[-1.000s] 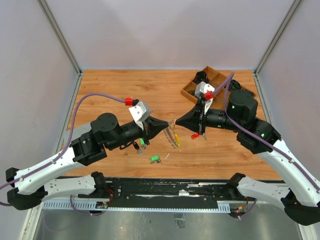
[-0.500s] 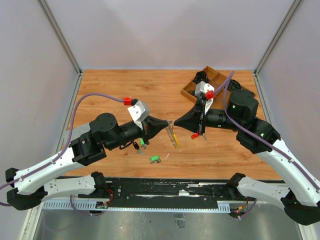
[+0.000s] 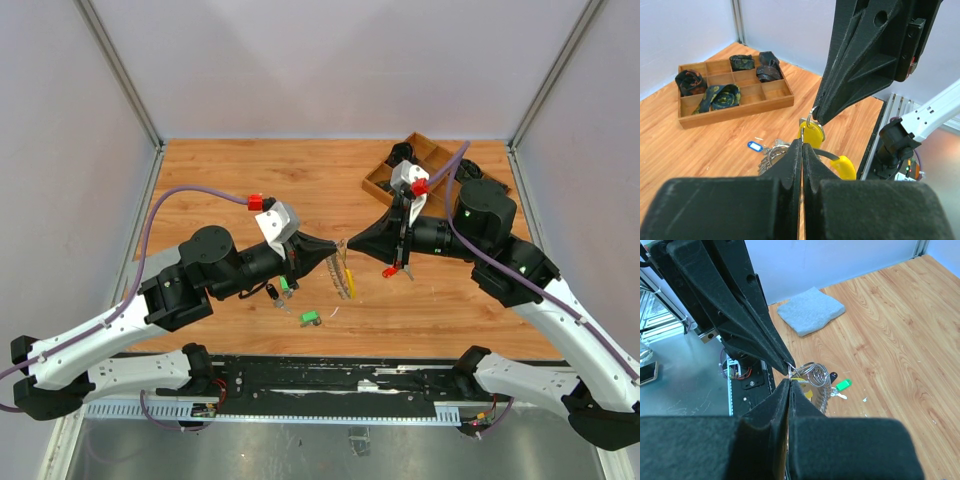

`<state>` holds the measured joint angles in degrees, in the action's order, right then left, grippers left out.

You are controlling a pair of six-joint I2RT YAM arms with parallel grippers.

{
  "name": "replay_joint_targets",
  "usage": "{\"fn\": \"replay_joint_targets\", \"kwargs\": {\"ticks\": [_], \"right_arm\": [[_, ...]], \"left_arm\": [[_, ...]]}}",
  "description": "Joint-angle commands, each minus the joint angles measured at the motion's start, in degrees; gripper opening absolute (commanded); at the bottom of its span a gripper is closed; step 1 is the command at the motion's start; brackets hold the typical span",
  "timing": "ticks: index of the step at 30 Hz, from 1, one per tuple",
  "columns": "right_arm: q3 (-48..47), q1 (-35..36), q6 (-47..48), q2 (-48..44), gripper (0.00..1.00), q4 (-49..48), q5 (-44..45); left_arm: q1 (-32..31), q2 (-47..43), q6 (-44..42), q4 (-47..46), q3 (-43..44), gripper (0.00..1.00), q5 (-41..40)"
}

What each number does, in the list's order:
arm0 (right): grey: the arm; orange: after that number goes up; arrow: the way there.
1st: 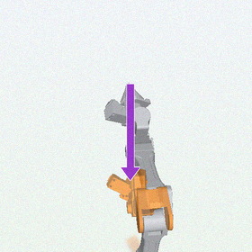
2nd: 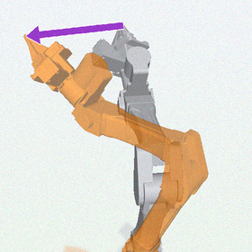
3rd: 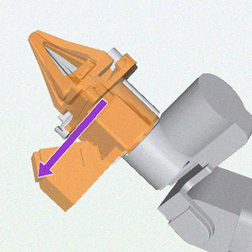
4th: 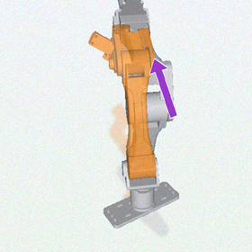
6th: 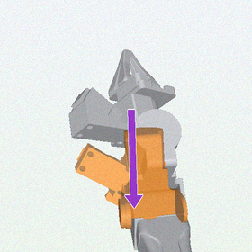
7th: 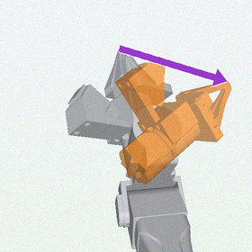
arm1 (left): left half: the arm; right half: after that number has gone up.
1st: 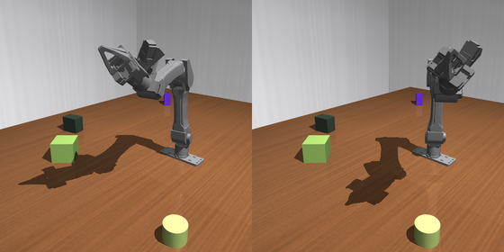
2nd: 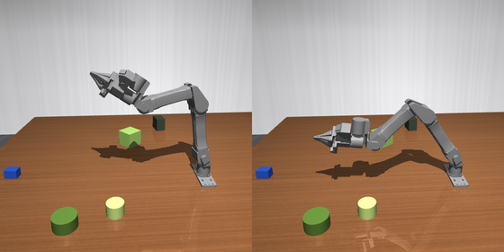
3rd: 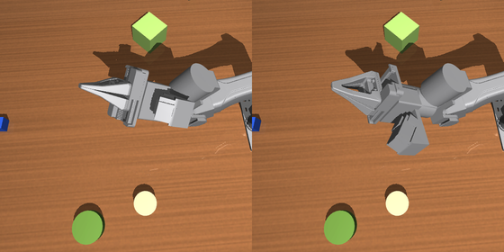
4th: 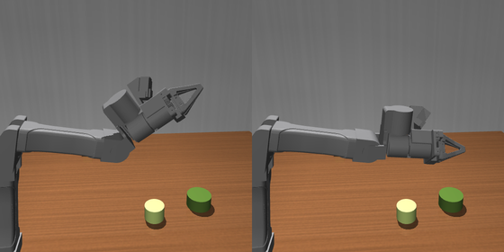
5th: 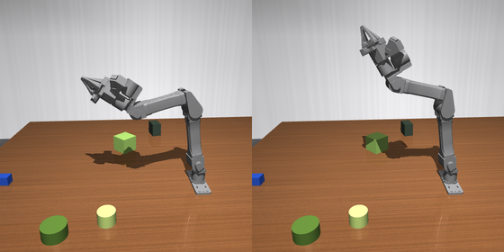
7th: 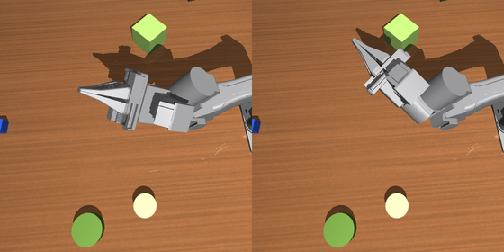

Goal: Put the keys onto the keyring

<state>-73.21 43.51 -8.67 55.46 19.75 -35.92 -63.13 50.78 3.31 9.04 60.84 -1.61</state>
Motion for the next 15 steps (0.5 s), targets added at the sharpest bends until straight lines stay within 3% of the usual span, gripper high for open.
{"fn": "replay_joint_targets", "kwargs": {"ticks": [1,15], "right_arm": [[0.6,0.9,-1.1,-0.3,0.01,-1.5,1.8],[1.1,0.9,-2.0,0.3,0.01,-1.4,0.3]], "left_arm": [[-0.3,-0.8,0.1,-3.4,0.0,0.01,0.3],[-0.3,-1.1,0.4,-3.7,-0.3,0.0,0.6]]}}
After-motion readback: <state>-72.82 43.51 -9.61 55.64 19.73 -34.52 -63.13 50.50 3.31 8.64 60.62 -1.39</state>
